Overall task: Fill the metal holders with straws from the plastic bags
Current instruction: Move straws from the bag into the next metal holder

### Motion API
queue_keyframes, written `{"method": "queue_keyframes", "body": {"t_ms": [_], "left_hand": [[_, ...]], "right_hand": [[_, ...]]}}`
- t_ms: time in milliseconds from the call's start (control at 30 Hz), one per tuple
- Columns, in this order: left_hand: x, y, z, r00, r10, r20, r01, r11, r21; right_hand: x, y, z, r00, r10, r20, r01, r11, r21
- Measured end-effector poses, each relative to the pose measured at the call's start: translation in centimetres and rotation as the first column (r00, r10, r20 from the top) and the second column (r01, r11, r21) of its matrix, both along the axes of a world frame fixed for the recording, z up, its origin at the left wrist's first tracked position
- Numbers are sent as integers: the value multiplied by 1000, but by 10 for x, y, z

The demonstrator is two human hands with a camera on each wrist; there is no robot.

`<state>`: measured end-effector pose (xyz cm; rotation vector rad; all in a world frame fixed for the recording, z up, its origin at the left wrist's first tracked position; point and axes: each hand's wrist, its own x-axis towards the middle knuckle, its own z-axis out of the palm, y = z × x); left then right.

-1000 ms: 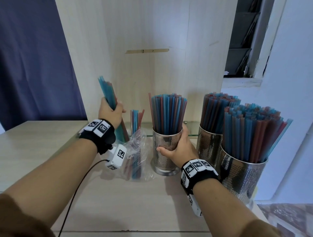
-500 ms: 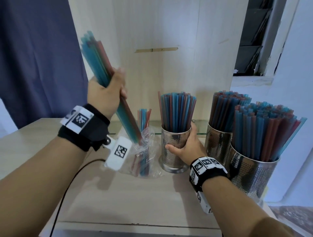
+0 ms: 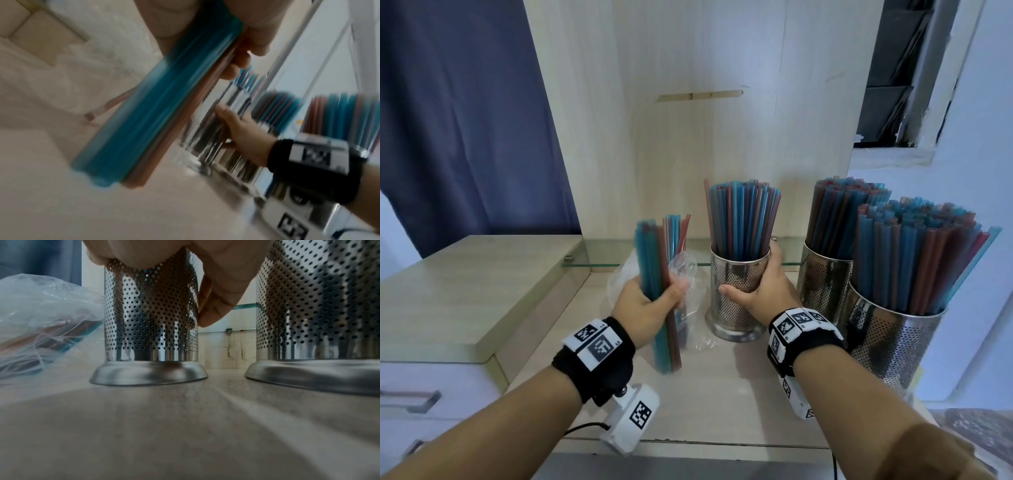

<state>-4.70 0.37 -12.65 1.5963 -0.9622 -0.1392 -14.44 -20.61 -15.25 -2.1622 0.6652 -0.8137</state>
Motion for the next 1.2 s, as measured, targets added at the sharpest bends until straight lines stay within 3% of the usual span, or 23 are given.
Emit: {"method": "queue_keyframes", "body": {"t_ms": [67, 133, 233, 367, 500, 567, 733, 900, 1200], "left_hand": [[-1, 0, -8, 1000, -18, 20, 15, 990, 139], [0, -1, -8, 1000, -3, 16, 1, 988, 154], [1, -4, 13, 997, 74, 1, -74, 997, 37], [4, -16, 57, 982, 139, -126, -161, 968, -192], [10, -38, 111, 984, 23, -175, -95, 905, -416], [10, -52, 132, 986, -26, -166, -54, 888, -457], [4, -87, 143, 988, 55, -144, -106, 920, -377], [8, -111, 122, 983, 177, -53, -185, 955, -230], [24, -132, 110, 977, 194, -93, -212, 941, -262]], "right_hand": [[0, 1, 0, 1000, 1, 10, -1, 1000, -1], [-1, 1, 0, 1000, 7, 19, -7, 1000, 3], [-1, 0, 1, 1000, 16, 20, -16, 1000, 13], [-1, 0, 1, 1000, 22, 22, -23, 999, 23], [-1, 0, 1, 999, 25, 24, -26, 999, 26], [-2, 0, 0, 1000, 23, 20, -24, 999, 24], [-1, 0, -1, 1000, 8, 3, -8, 1000, 9], [-2, -1, 0, 1000, 16, -1, -16, 1000, -3], [-2, -2, 1, 1000, 14, -3, -14, 1000, -4]]}}
